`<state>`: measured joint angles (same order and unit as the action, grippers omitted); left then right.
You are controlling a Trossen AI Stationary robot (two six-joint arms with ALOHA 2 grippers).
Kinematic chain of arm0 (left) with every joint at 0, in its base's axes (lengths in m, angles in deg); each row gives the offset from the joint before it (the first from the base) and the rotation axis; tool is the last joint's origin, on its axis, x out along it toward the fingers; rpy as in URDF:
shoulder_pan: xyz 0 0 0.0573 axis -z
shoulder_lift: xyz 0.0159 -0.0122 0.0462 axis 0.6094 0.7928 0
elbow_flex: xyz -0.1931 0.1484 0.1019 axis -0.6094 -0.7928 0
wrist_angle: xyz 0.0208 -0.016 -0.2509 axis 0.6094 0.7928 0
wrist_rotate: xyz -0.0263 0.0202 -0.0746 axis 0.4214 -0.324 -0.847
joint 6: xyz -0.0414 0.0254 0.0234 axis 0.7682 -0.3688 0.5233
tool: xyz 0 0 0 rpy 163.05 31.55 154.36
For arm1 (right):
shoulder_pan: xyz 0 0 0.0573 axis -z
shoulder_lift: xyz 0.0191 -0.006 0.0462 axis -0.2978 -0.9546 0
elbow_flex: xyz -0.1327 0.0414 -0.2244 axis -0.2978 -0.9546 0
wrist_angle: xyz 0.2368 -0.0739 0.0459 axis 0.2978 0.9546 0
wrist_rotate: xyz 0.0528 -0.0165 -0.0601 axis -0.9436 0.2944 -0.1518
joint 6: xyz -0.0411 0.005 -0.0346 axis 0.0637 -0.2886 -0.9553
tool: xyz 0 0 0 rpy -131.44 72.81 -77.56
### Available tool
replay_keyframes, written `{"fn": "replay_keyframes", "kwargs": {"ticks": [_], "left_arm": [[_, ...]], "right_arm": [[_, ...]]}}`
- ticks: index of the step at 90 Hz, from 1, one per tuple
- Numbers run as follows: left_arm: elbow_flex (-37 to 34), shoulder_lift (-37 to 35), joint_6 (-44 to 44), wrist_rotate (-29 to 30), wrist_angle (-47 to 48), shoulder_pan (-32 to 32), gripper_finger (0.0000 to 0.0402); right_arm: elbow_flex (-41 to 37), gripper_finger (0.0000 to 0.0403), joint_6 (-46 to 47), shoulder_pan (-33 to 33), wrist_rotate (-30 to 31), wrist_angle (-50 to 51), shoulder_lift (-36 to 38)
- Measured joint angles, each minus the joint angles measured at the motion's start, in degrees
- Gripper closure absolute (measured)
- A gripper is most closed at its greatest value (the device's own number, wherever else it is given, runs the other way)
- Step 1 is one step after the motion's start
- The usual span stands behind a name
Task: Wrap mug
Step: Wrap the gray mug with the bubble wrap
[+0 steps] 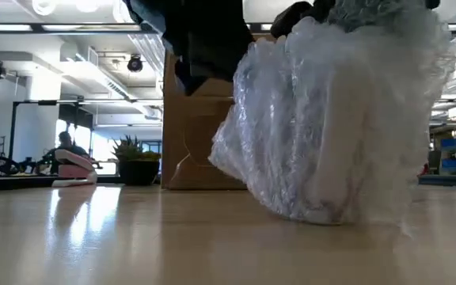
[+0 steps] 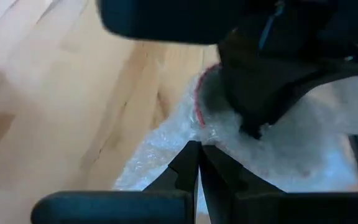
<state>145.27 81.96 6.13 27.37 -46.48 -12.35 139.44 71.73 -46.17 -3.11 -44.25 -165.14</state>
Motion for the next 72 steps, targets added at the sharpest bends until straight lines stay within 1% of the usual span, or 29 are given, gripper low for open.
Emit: {"fn": "replay_keyframes", "kwargs": {"ticks": [19, 30, 38, 51, 60, 72], "left_arm": [[-1.57, 0.07, 11.19, -0.47, 0.94, 3.81, 0.0402], [-1.6, 0.09, 14.58, 0.88, 0.92, 6.19, 0.0402], [-1.04, -0.12, 14.45, 2.4, 1.13, 7.26, 0.0402], [1.06, -1.66, 12.43, 2.59, 1.75, 7.2, 0.0402], [1.82, -1.79, 9.28, 2.78, 1.45, 6.61, 0.0402], [1.11, -1.34, 8.87, 2.79, 1.95, 5.11, 0.0402]], "right_arm": [[-0.11, 0.0403, -10.32, 1.35, -2.8, -2.54, -0.09], [-0.17, 0.0403, -14.06, 2.19, -3.94, -5.67, -0.15], [-0.17, 0.0403, -14.85, 2.61, -4.07, -6.88, -0.15], [-0.2, 0.0403, -13.85, 2.72, -4.06, -7.19, -0.17], [-0.2, 0.0403, -12.88, 2.75, -4.03, -7.48, -0.15], [-0.2, 0.0403, -12.24, 2.73, -4.09, -7.57, -0.16]]}}
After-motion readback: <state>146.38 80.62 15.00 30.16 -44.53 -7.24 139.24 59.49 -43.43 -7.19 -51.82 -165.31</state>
